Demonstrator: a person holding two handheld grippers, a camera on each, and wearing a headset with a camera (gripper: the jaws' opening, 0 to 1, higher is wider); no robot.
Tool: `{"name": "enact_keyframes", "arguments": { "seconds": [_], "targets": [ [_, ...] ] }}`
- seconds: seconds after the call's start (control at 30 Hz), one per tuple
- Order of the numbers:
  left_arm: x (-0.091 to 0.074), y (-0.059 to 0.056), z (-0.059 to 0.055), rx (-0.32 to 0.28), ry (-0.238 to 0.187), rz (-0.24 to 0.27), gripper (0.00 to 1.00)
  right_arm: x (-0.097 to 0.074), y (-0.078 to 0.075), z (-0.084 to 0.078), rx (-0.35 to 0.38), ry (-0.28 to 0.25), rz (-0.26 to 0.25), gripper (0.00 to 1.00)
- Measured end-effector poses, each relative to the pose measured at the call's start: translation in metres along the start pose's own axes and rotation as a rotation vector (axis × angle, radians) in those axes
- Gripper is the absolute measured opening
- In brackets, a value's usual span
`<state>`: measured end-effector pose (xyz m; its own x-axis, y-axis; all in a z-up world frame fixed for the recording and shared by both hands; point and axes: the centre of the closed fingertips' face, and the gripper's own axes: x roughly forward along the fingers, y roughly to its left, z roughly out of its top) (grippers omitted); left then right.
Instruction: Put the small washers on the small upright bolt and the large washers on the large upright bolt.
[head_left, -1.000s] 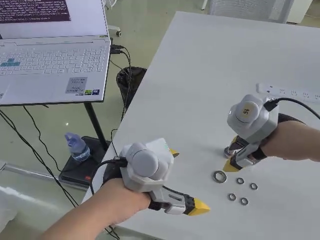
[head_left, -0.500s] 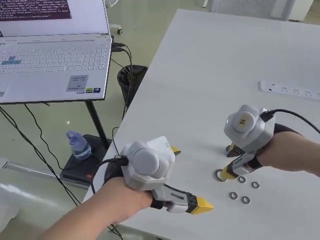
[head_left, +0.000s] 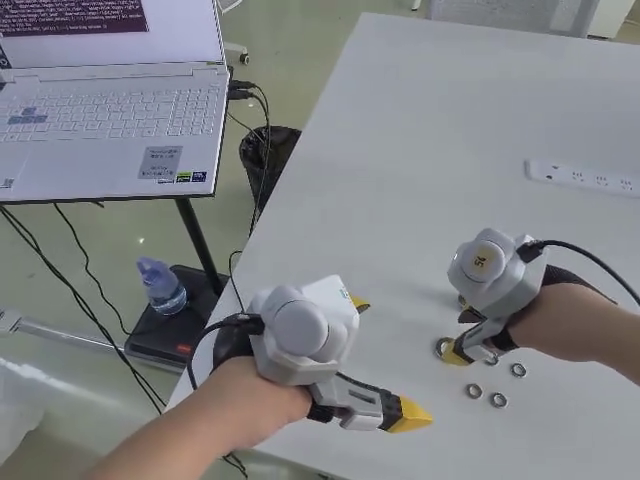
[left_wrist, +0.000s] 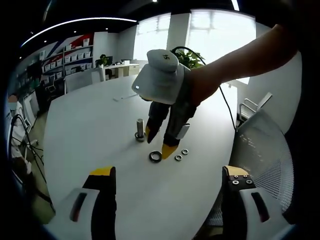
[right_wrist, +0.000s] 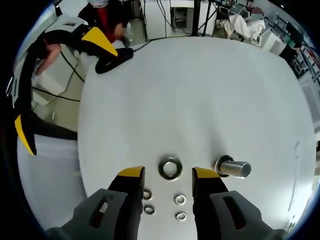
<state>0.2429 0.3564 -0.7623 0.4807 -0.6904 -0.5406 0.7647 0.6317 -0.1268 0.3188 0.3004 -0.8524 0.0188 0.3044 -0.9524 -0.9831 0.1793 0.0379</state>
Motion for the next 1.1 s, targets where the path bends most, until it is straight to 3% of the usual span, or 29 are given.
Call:
{"name": "enact_keyframes", "arguments": {
  "seconds": [0.53, 1.1],
  "targets": [
    [-0.001, 0.005, -0.001, -0.003, 0.003, -0.003, 0.86, 0.017, -0.003, -0.007, -0.003, 0.039, -0.011, 0.37],
    [-0.001, 0.002, -0.004, -0.004, 0.013, 0.000, 0.85, 0.020, -0.007, -0.012, 0.028, 0.049, -0.035, 0.36]
  ]
}}
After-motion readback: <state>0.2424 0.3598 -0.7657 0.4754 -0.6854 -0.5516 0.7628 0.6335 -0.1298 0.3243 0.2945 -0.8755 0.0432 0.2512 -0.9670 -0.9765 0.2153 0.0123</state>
